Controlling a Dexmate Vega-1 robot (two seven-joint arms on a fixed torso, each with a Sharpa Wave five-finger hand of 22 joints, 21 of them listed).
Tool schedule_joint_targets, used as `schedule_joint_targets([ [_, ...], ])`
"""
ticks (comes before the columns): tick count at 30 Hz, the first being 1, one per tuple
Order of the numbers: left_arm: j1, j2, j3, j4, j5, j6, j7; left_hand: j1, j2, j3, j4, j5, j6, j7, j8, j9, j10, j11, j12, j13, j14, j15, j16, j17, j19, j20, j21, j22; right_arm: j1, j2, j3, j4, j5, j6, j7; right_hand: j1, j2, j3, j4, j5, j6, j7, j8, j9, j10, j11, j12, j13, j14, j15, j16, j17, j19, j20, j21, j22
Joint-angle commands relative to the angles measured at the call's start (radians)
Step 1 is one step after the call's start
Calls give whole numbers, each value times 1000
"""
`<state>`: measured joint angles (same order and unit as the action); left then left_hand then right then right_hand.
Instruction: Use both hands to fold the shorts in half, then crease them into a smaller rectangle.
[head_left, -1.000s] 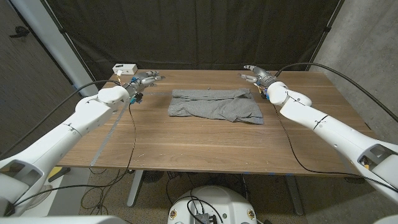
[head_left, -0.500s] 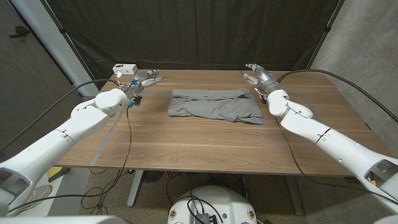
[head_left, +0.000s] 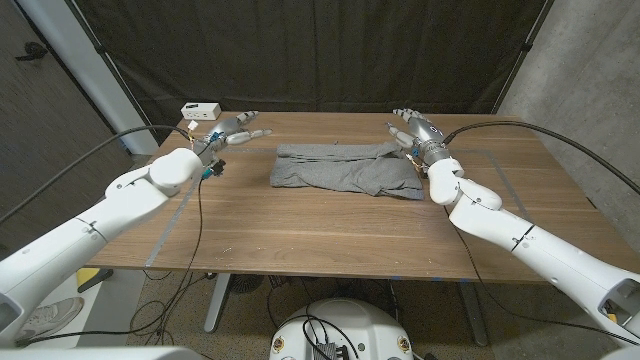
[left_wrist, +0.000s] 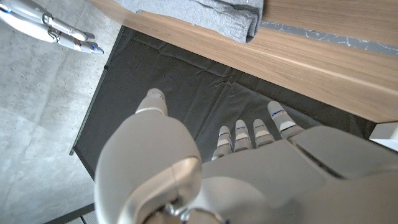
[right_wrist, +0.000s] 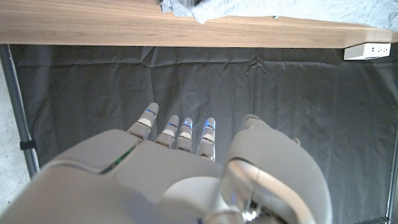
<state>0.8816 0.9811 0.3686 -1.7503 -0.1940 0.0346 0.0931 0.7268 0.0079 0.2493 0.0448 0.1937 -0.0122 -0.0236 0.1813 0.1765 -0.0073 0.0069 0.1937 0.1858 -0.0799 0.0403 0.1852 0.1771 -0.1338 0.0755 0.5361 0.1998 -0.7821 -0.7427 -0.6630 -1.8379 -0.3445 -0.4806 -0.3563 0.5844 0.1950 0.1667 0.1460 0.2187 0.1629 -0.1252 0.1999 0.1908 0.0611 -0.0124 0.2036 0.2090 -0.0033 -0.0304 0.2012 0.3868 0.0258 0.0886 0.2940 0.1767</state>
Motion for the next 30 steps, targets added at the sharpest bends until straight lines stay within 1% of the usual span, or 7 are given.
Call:
schedule_joint_targets([
  [1,34,45,2,-59,126,7,18,5,-14,-8,-5,11,-4,-22,0,3,-10,-21,3,3,-7,-16,-3,0,15,-34,1,-1,-47,-8,-19,-45,-82,-37,-4,7,-10,25,-6,-1,12,6,0,-1,15,-1,5,-3,19,-19,1,-22,40,-73,5,1],
  [4,34,53,10,-73,174,30,26,8,-15,-9,-9,13,-6,-26,0,3,-13,-23,2,2,-8,-19,-3,-1,23,-34,2,-3,-52,-4,-27,-49,-102,-54,0,8,-9,33,-10,-2,12,10,-2,-1,19,1,6,-4,23,-19,0,-32,60,-84,9,1],
  [14,23,61,36,-99,292,82,32,34,-33,-16,-33,27,-8,-19,4,3,-7,-26,7,1,1,-13,0,-4,48,-6,3,-7,-59,9,-43,-41,-127,-72,22,9,-10,46,-15,-3,9,12,-4,0,22,-3,5,-6,28,-18,-2,-46,68,-58,6,0],
  [18,21,61,51,-112,353,113,45,58,-53,-25,-52,43,12,-23,12,3,15,-33,16,1,14,-6,3,-5,65,20,3,-10,-66,13,-40,-33,-120,-56,22,8,-10,49,-15,-4,10,10,-5,0,24,-6,4,-6,28,-18,-3,-50,64,-51,2,0],
  [19,20,60,56,-117,374,124,51,73,-60,-28,-63,54,30,-36,17,4,31,-41,21,1,25,-4,6,-5,72,26,3,-10,-68,18,-43,-28,-130,-59,7,7,-10,49,-15,-4,10,10,-5,0,23,-5,4,-6,28,-17,-3,-51,62,-49,1,0],
  [23,8,59,79,-130,446,158,53,106,-73,-34,-83,79,60,-55,24,4,59,-60,29,1,49,-6,10,-5,88,44,2,-10,-74,17,-50,-32,-141,-67,13,6,-11,52,-15,-4,10,9,-5,0,24,-6,4,-7,28,-17,-3,-54,58,-46,-2,0],
  [30,-7,45,108,-143,543,200,58,162,-92,-52,-114,129,131,-77,36,6,147,-92,52,3,93,-18,13,-5,119,63,3,-9,-84,8,-58,-38,-158,-65,20,6,-11,57,-16,-5,16,10,-3,0,34,-2,7,-7,34,-17,-1,-60,56,-42,-6,0],
])
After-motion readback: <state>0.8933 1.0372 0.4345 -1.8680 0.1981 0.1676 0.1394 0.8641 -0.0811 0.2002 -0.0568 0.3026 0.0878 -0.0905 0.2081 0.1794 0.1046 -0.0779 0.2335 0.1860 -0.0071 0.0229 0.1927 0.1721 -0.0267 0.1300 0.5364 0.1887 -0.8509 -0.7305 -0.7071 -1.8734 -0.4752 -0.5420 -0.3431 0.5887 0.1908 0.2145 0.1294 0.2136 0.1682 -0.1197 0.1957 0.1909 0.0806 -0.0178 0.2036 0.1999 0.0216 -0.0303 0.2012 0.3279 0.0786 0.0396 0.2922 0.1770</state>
